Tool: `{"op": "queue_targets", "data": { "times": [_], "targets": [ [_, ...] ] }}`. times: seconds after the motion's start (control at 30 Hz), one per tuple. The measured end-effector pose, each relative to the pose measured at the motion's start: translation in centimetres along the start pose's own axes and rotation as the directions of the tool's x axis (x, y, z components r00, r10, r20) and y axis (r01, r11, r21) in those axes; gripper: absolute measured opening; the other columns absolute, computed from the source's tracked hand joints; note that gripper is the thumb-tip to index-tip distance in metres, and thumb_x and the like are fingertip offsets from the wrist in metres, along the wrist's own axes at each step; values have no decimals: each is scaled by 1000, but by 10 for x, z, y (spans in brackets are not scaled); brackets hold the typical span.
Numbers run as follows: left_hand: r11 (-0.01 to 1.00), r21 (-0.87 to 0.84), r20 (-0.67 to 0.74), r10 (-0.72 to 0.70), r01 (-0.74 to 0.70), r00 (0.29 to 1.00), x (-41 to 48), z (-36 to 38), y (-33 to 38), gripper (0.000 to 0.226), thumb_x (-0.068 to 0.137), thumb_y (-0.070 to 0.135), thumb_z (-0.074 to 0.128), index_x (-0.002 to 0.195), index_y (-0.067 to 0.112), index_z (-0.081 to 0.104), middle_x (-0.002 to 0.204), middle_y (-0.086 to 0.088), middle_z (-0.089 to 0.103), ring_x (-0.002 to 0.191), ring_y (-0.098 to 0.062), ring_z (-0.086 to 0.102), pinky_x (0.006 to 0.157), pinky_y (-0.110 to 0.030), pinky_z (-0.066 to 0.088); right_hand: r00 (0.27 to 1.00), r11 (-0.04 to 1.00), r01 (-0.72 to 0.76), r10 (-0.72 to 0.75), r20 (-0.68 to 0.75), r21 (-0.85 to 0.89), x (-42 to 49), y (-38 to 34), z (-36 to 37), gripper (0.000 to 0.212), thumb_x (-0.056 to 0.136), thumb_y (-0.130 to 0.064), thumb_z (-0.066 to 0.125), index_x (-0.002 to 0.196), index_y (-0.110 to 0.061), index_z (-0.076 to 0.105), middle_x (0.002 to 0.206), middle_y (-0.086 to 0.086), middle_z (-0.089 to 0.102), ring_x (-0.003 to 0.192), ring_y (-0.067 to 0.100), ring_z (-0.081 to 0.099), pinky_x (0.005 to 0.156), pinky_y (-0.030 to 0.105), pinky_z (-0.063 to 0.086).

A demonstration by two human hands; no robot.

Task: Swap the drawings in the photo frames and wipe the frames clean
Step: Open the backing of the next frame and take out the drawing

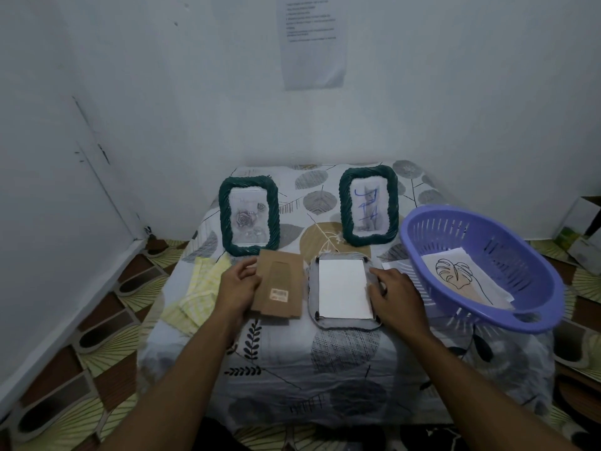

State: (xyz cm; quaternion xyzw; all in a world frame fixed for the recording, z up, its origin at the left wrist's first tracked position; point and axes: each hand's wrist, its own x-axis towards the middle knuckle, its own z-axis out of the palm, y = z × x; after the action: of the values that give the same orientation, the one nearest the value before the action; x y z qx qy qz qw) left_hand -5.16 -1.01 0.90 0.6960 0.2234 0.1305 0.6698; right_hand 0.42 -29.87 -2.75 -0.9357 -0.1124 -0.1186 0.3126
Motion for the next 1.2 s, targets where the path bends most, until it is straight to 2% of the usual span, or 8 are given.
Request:
{"op": "queue_targets", "data": {
  "times": [0.1, 0.2, 0.37, 0.47, 0.63, 0.8, 0.93, 1.2],
  "targets": [
    [989, 144, -54, 22, -14, 998, 2, -13, -5, 40, 87, -6, 51, 120, 12, 62, 106, -11, 70, 85, -20, 67, 70, -32, 55, 1000, 1000, -7, 7, 6, -17, 0, -1, 1, 39, 95, -31, 47, 131, -18, 56, 125, 4, 58, 116, 24, 50, 95, 36, 44],
    [852, 515, -98, 164, -91, 982, -4, -9, -4, 32, 88, 6, 53, 118, 3, 63, 113, -16, 67, 94, -25, 61, 87, -36, 49, 1000, 999, -11, 11, 11, -33, 0, -2, 0, 39, 95, -31, 47, 131, -19, 56, 127, 4, 58, 118, 24, 49, 95, 36, 42],
    [496, 782, 163, 423, -378, 892, -13, 4, -12, 33, 80, 24, 61, 105, 4, 66, 118, -20, 60, 109, -37, 54, 91, -42, 45, 1000, 1000, -10, 11, 12, -30, -1, -3, 0, 39, 95, -31, 48, 131, -19, 56, 127, 4, 58, 117, 24, 49, 94, 35, 41],
    [376, 804, 341, 344, -461, 875, -13, 7, -18, 42, 82, 36, 55, 114, 10, 64, 132, -15, 55, 120, -33, 50, 99, -39, 39, 1000, 1000, -5, 5, 21, -24, -1, -2, -1, 40, 93, -32, 50, 130, -19, 57, 126, 2, 59, 117, 23, 49, 94, 35, 42],
    [364, 803, 326, 393, -471, 860, -14, 8, -36, 55, 83, 48, 41, 120, 14, 62, 135, -11, 55, 118, -29, 54, 97, -38, 43, 999, 999, 15, -14, 31, -32, -1, -2, -1, 39, 92, -28, 53, 128, -16, 59, 124, 3, 60, 115, 24, 49, 93, 35, 42],
    [302, 827, 329, 425, -475, 843, -9, 9, -41, 48, 84, 47, 41, 116, 17, 61, 129, -7, 57, 111, -26, 56, 90, -37, 46, 999, 999, 22, -20, 44, -40, -1, -1, -1, 39, 92, -27, 52, 129, -15, 59, 124, 2, 60, 114, 23, 48, 92, 36, 43],
    [244, 854, 326, 435, -459, 839, -12, 16, -29, 52, 82, 51, 31, 112, 21, 62, 126, -2, 57, 115, -23, 53, 95, -43, 38, 998, 999, 29, -27, 48, -36, 0, -1, 0, 38, 93, -29, 50, 129, -18, 58, 125, 0, 60, 115, 22, 47, 92, 37, 44],
    [380, 818, 360, 245, -431, 900, -16, 78, -18, 57, 87, 59, 48, 130, 21, 55, 149, -6, 36, 138, -25, 25, 111, -47, 21, 997, 999, 38, -36, 71, -21, -2, -2, -2, 39, 93, -30, 48, 129, -20, 59, 124, -6, 60, 112, 17, 45, 87, 35, 42]
  ]
}}
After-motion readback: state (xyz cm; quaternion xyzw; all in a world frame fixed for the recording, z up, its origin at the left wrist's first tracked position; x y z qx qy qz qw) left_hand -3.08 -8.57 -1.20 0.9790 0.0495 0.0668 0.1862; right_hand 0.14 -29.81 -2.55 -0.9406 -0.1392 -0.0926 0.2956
